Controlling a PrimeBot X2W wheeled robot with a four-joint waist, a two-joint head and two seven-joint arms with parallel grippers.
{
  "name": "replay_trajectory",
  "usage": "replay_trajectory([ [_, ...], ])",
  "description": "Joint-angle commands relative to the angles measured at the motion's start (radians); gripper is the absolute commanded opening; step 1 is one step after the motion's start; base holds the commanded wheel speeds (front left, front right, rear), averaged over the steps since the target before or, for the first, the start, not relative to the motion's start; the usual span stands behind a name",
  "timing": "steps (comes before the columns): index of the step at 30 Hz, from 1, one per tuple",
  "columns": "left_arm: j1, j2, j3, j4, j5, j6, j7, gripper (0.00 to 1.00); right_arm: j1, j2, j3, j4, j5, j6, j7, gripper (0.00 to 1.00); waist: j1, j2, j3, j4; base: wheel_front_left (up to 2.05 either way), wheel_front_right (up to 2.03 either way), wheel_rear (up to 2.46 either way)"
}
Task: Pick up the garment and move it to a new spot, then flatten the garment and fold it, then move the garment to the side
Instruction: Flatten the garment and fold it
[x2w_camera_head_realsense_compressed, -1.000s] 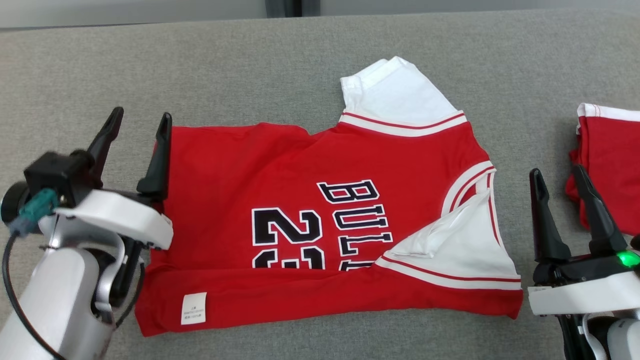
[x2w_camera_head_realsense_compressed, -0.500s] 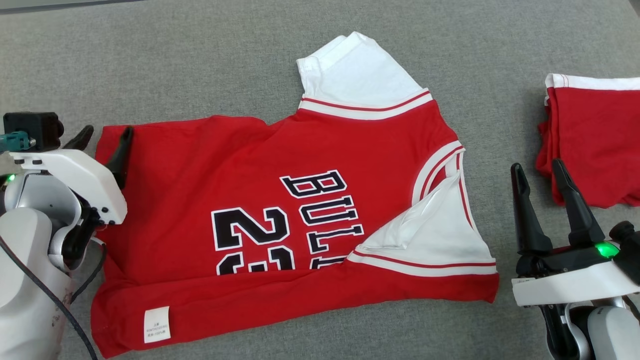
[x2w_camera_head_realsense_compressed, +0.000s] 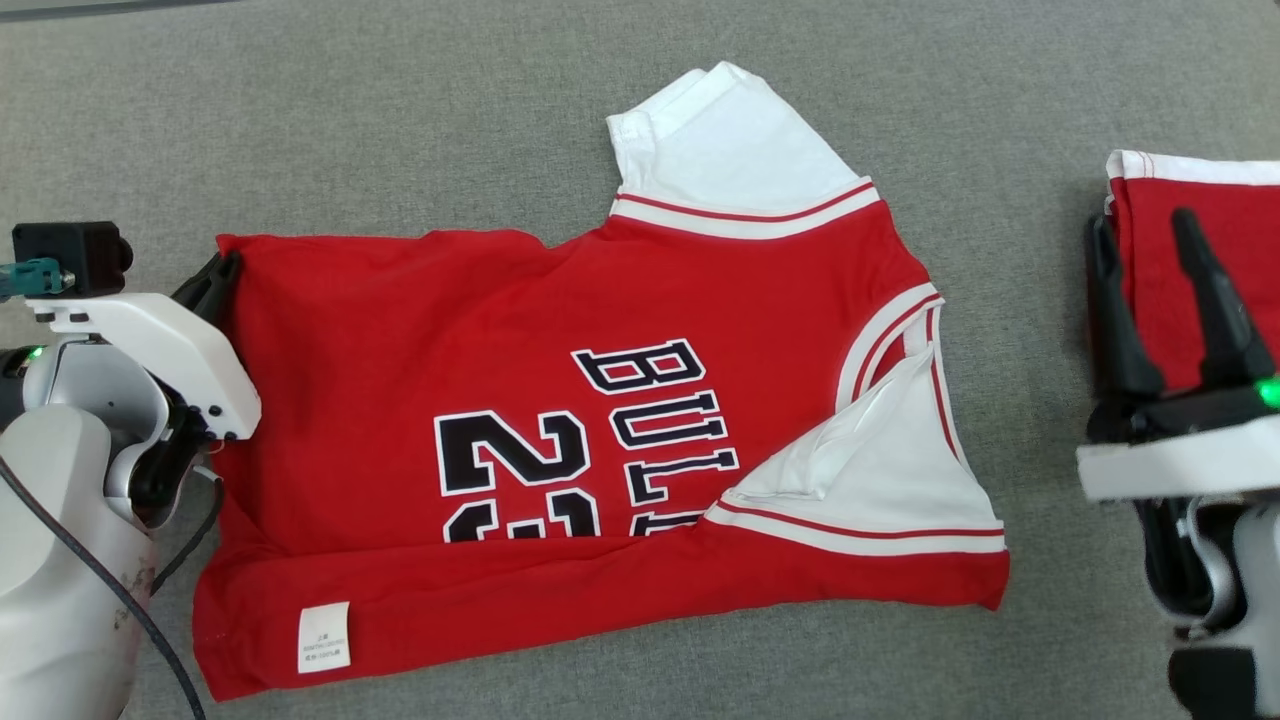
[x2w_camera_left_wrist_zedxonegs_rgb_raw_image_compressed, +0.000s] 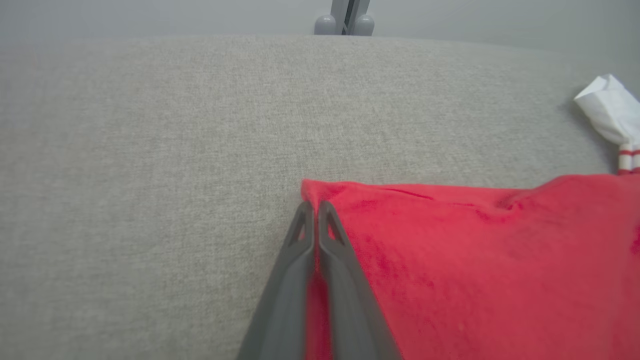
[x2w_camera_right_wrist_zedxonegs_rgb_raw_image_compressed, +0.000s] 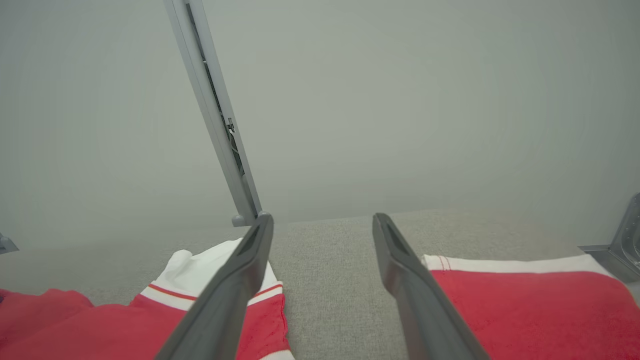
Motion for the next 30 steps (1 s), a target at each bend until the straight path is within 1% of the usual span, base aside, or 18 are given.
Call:
replay_trajectory([
  [1, -0.018, -0.003, -0.003, 0.001, 0.008, -0.003, -0.007, 0.00, -0.045, -0.022, -0.009, 0.021, 0.001, 0.000, 0.009, 1.00, 0.0000, 0.0000, 0.001, 0.005, 0.00, 0.00, 0.00],
  [4, -0.046, -0.018, -0.021, -0.011, 0.019, -0.008, -0.020, 0.00, -0.171, -0.060, -0.006, 0.098, 0.015, 0.000, 0.030, 1.00, 0.0000, 0.0000, 0.012, 0.029, 0.00, 0.00, 0.00],
  [8, -0.088, -0.062, -0.058, -0.027, 0.036, -0.013, -0.031, 0.00, -0.341, -0.119, 0.033, 0.246, 0.037, 0.000, 0.088, 1.00, 0.0000, 0.0000, 0.039, 0.086, 0.00, 0.00, 0.00],
  [12, -0.134, -0.106, -0.093, -0.033, 0.046, -0.021, -0.052, 0.00, -0.505, -0.161, 0.121, 0.397, 0.062, 0.000, 0.146, 1.00, 0.0000, 0.0000, 0.074, 0.147, 0.00, 0.00, 0.00],
  [14, -0.154, -0.132, -0.111, -0.035, 0.053, -0.026, -0.066, 0.00, -0.574, -0.191, 0.166, 0.478, 0.046, 0.000, 0.173, 1.00, 0.0000, 0.0000, 0.093, 0.178, 0.00, 0.00, 0.00],
  [16, -0.177, -0.155, -0.130, -0.033, 0.058, -0.029, -0.077, 0.00, -0.639, -0.199, 0.216, 0.545, 0.043, 0.001, 0.189, 1.00, 0.0000, 0.0000, 0.113, 0.211, 0.00, 0.00, 0.00],
  [17, -0.177, -0.155, -0.130, -0.033, 0.058, -0.029, -0.077, 0.00, -0.639, -0.199, 0.216, 0.545, 0.043, 0.001, 0.189, 1.00, 0.0000, 0.0000, 0.113, 0.211, 0.00, 0.00, 0.00],
  [18, -0.190, -0.165, -0.138, -0.034, 0.061, -0.033, -0.084, 0.00, -0.665, -0.203, 0.238, 0.578, 0.048, 0.000, 0.201, 1.00, 0.0000, 0.0000, 0.123, 0.226, 0.00, 0.00, 0.00],
  [21, -0.215, -0.193, -0.164, -0.030, 0.064, -0.037, -0.103, 0.00, -0.733, -0.213, 0.312, 0.670, 0.057, 0.000, 0.230, 1.00, 0.0000, 0.0000, 0.150, 0.263, 0.00, 0.00, 0.00],
  [24, -0.241, -0.207, -0.182, -0.022, 0.067, -0.043, -0.119, 0.00, -0.782, -0.220, 0.391, 0.732, 0.079, 0.000, 0.253, 1.00, 0.0000, 0.0000, 0.170, 0.289, 0.00, 0.00, 0.00],
  [30, -0.262, -0.219, -0.207, 0.003, 0.060, -0.047, -0.149, 0.00, -0.814, -0.233, 0.541, 0.802, 0.142, 0.000, 0.264, 1.00, 0.0000, 0.0000, 0.181, 0.305, 0.00, 0.00, 0.00],
])
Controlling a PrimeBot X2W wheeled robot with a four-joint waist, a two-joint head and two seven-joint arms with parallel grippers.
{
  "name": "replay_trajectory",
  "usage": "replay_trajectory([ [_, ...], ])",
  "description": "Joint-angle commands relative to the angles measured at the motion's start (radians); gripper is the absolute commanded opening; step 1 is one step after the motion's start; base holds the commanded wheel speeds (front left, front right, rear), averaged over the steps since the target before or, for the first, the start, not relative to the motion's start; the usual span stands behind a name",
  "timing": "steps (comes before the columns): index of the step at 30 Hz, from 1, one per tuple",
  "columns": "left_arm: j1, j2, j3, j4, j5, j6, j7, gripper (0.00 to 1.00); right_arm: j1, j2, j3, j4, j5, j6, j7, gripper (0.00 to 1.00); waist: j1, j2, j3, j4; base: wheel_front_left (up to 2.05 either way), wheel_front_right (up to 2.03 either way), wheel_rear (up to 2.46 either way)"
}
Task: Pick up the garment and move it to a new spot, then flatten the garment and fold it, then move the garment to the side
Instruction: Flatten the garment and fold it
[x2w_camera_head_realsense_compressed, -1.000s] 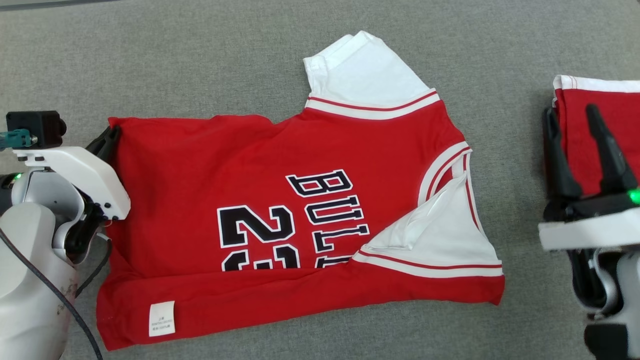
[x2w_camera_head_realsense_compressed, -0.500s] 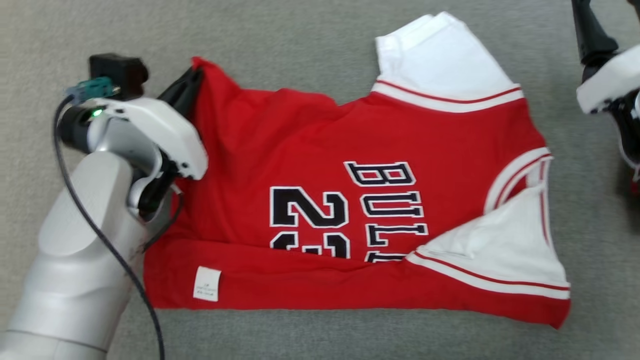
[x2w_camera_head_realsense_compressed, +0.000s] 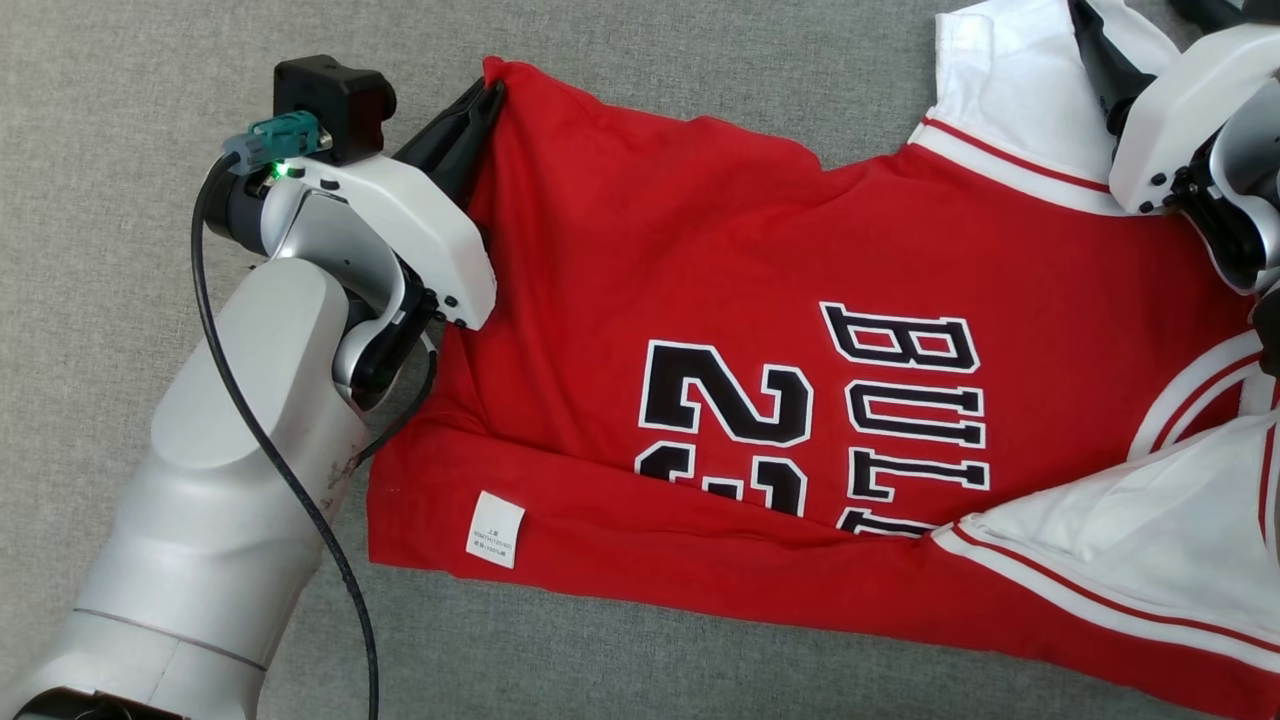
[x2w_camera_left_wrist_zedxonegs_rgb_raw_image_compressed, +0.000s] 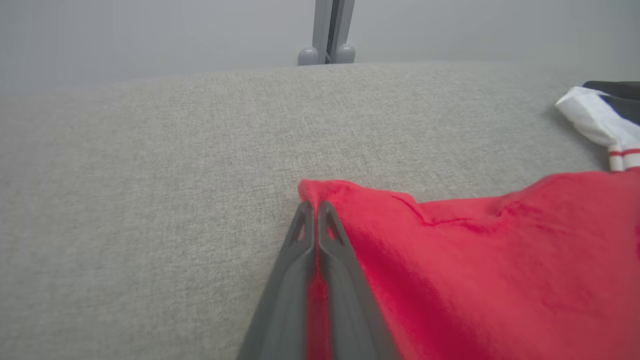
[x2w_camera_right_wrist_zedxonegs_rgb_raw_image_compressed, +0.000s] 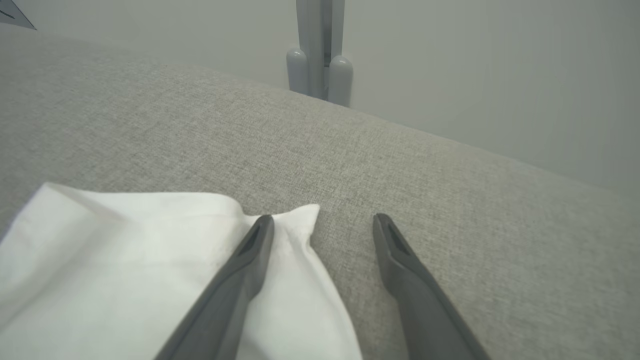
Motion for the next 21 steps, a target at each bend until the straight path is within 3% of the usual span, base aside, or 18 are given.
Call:
replay_trajectory([
  [1, -0.025, 0.002, -0.001, 0.007, -0.005, -0.004, -0.009, 0.00, 0.000, -0.011, 0.031, 0.015, 0.023, 0.000, 0.006, 0.96, 0.0000, 0.0000, 0.001, 0.001, 0.00, 0.00, 0.00],
  [2, -0.027, 0.003, -0.002, 0.012, -0.009, -0.004, -0.012, 0.00, 0.001, -0.011, 0.051, 0.021, 0.040, 0.000, 0.006, 0.48, 0.0000, 0.0000, 0.000, 0.000, 0.00, 0.00, 0.00],
  [3, -0.028, 0.005, -0.003, 0.017, -0.010, -0.005, -0.014, 0.00, 0.000, -0.015, 0.067, 0.025, 0.056, 0.000, 0.004, 0.33, 0.0000, 0.0000, 0.000, -0.001, 0.00, 0.00, 0.00],
  [4, -0.026, 0.006, -0.002, 0.022, -0.012, -0.005, -0.018, 0.00, -0.001, -0.021, 0.082, 0.027, 0.073, 0.000, -0.002, 0.00, 0.0000, 0.0000, -0.001, -0.003, 0.00, 0.00, 0.00],
  [13, 0.016, 0.042, 0.028, 0.015, -0.038, 0.005, -0.063, 0.00, -0.013, -0.073, 0.132, -0.059, 0.216, 0.000, -0.137, 0.00, 0.0000, 0.0000, -0.028, -0.032, 0.00, 0.00, 0.00],
  [21, 0.198, 0.115, 0.079, -0.173, -0.090, 0.049, -0.062, 0.00, 0.135, -0.183, 0.141, -0.317, 0.336, 0.000, -0.226, 0.00, 0.0000, 0.0000, -0.084, -0.075, 0.00, 0.00, 0.00],
])
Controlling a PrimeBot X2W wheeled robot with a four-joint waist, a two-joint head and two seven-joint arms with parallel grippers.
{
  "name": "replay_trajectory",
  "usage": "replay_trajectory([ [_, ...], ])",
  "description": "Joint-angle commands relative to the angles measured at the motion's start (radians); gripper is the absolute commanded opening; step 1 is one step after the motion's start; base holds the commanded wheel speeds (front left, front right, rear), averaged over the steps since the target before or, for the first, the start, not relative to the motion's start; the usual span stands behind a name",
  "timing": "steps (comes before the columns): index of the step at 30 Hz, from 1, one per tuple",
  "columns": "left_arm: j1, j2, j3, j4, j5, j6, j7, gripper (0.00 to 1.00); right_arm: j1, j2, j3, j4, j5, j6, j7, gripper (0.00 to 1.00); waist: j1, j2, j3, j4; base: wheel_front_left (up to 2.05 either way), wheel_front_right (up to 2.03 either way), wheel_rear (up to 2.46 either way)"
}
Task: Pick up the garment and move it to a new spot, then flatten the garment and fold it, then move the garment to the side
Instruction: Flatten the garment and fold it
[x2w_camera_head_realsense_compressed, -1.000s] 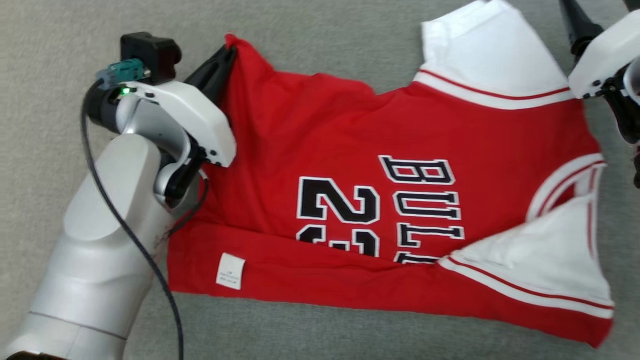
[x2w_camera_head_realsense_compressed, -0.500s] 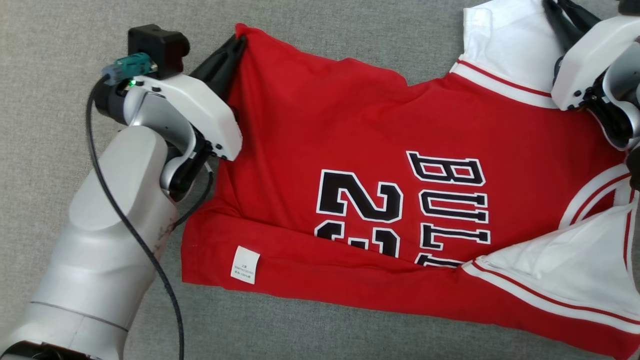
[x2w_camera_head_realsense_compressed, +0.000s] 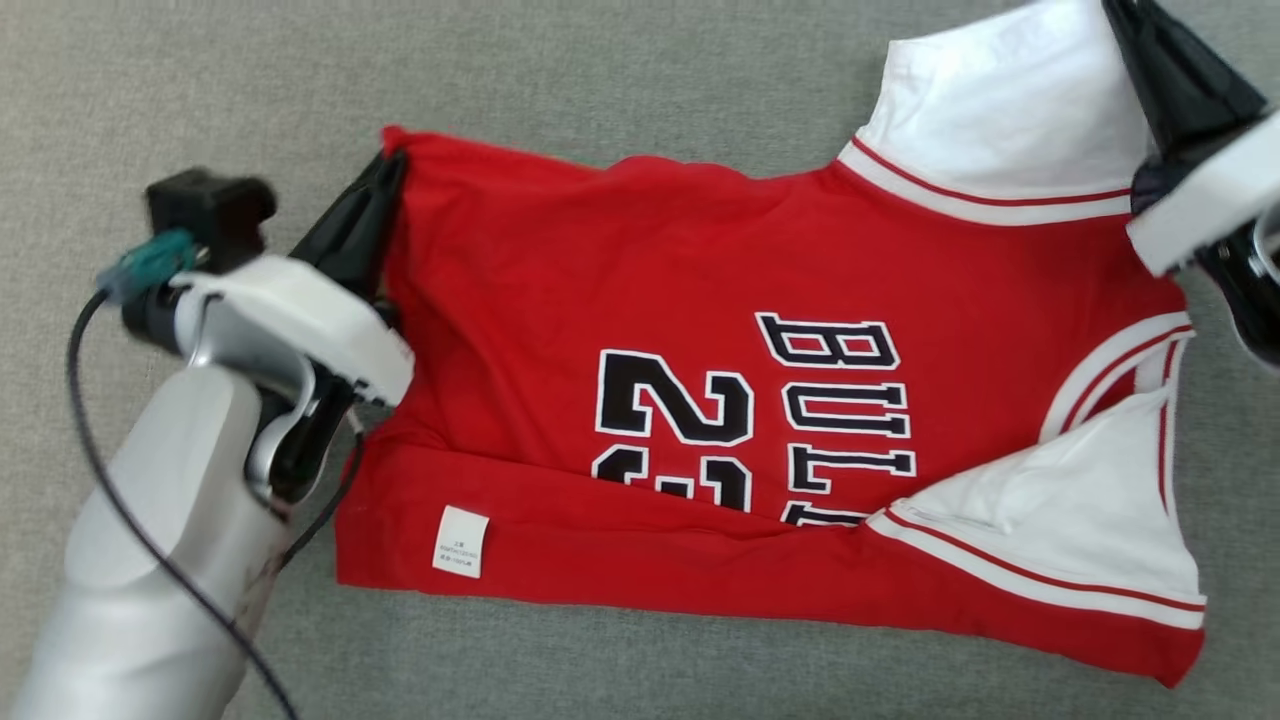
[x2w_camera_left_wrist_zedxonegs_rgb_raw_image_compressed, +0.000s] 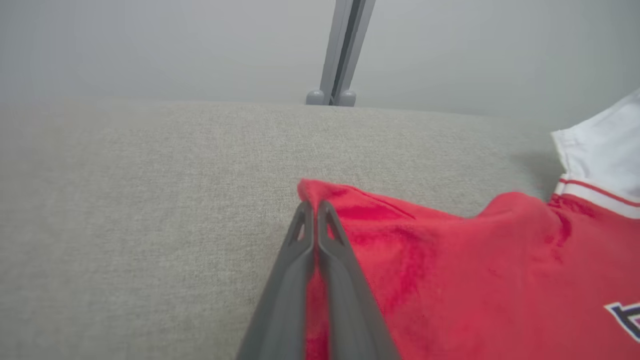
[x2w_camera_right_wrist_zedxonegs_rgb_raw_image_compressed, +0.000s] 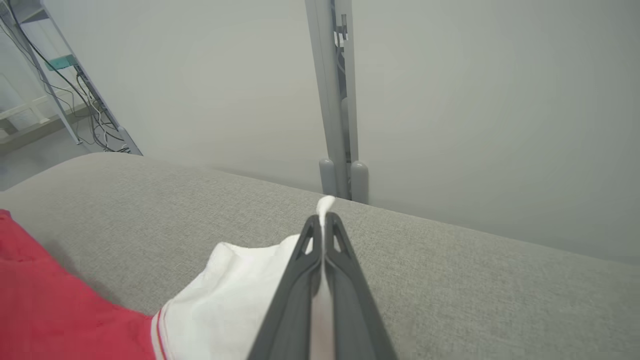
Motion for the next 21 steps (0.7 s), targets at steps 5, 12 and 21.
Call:
replay_trajectory([
  [5, 0.179, 0.074, 0.069, -0.187, -0.062, 0.058, 0.018, 0.00, 0.181, -0.070, -0.062, -0.186, 0.043, 0.000, -0.037, 0.00, 0.0000, 0.0000, -0.037, -0.043, 0.00, 0.00, 0.00],
  [12, 0.370, 0.127, 0.116, -0.387, -0.119, 0.117, 0.061, 0.00, 0.418, -0.102, -0.154, -0.381, 0.058, 0.000, -0.001, 0.00, 0.0000, 0.0000, -0.076, -0.066, 0.00, 0.00, 0.00],
  [21, 0.585, 0.155, 0.168, -0.533, -0.207, 0.178, 0.102, 0.00, 0.829, -0.010, -0.383, -0.616, 0.026, 0.001, 0.086, 0.00, 0.0000, 0.0000, -0.132, -0.093, 0.00, 0.00, 0.00],
])
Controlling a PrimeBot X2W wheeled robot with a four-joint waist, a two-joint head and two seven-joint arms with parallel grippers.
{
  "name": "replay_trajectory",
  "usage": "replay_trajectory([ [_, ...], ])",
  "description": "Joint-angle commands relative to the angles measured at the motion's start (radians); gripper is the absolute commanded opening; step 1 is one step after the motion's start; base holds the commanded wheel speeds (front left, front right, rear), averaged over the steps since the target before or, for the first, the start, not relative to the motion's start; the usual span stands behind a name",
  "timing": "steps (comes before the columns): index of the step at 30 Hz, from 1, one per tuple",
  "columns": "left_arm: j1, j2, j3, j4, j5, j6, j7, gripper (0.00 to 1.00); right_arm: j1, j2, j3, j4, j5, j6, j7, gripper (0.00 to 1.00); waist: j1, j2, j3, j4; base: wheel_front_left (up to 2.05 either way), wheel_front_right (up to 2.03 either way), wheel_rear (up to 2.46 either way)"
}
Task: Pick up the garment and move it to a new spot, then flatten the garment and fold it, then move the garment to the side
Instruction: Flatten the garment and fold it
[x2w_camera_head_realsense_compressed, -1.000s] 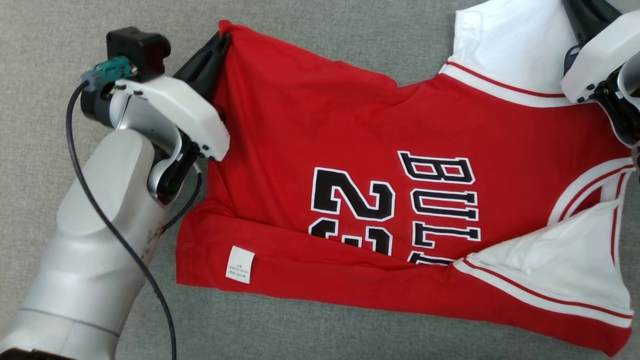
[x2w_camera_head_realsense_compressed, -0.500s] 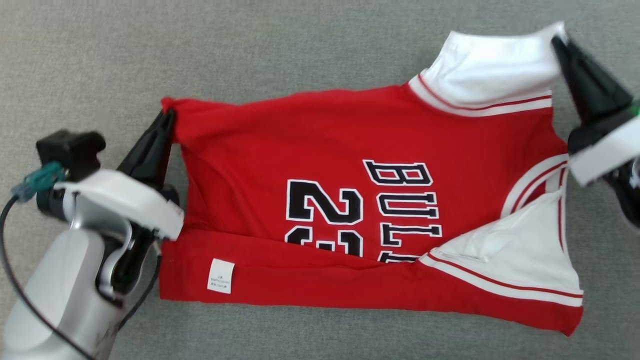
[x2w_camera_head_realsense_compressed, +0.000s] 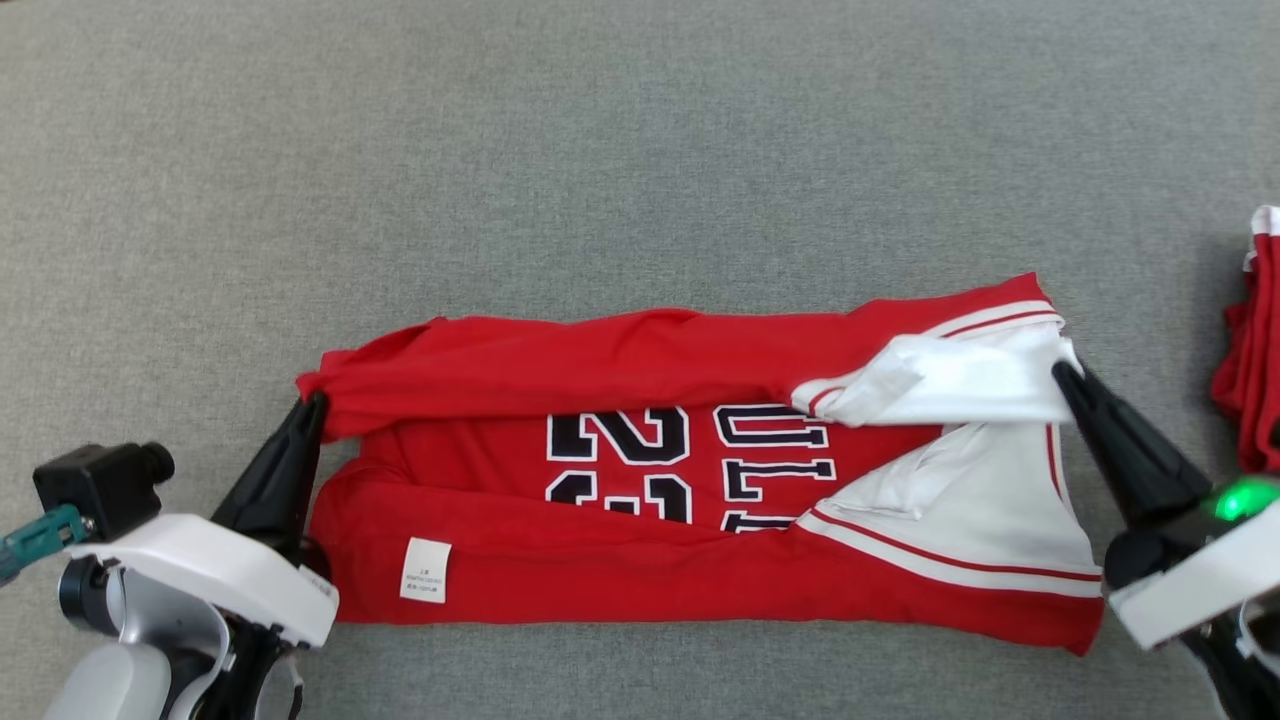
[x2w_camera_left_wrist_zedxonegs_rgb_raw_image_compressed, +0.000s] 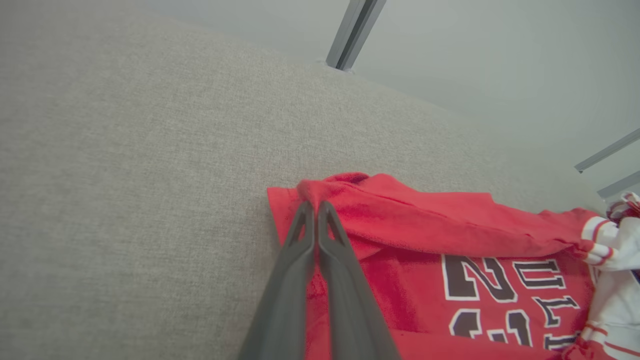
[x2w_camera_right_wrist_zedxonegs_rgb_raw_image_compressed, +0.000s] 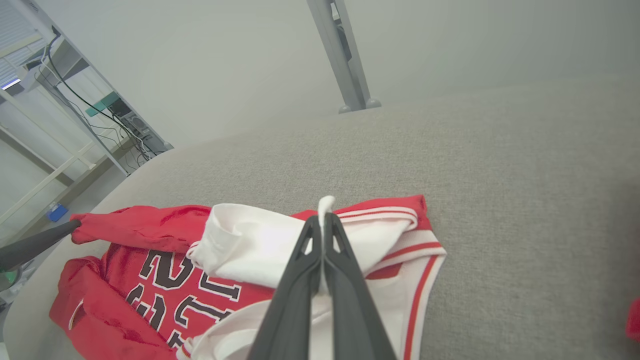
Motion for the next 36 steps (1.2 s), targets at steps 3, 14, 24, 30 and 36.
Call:
replay_trajectory([
  [3, 0.039, 0.004, 0.012, -0.010, -0.020, 0.015, -0.002, 0.00, 0.077, 0.044, -0.052, -0.043, -0.024, 0.001, 0.035, 0.00, 0.0000, 0.0000, -0.017, -0.013, 0.00, 0.00, 0.00],
  [14, 0.090, -0.028, 0.002, 0.018, -0.030, 0.039, -0.017, 1.00, 0.190, 0.184, -0.167, -0.039, -0.107, 0.001, 0.108, 1.00, 0.0000, 0.0000, -0.037, -0.019, 0.00, 0.00, 0.00],
  [24, 0.003, -0.071, -0.009, -0.046, 0.150, 0.122, -0.209, 1.00, 0.132, 0.290, -0.320, -0.056, -0.301, 0.001, -0.091, 1.00, 0.0000, 0.0000, -0.051, -0.017, 0.00, 0.00, 0.00],
  [30, -0.085, -0.102, -0.035, -0.051, 0.240, 0.156, -0.276, 1.00, 0.096, 0.324, -0.344, -0.070, -0.405, 0.001, -0.131, 1.00, 0.0000, 0.0000, -0.057, -0.009, 0.00, 0.00, 0.00],
  [36, -0.158, -0.123, -0.039, 0.015, 0.318, 0.166, -0.326, 1.00, 0.081, 0.359, -0.362, -0.052, -0.504, 0.001, -0.132, 1.00, 0.0000, 0.0000, -0.068, 0.000, 0.00, 0.00, 0.00],
])
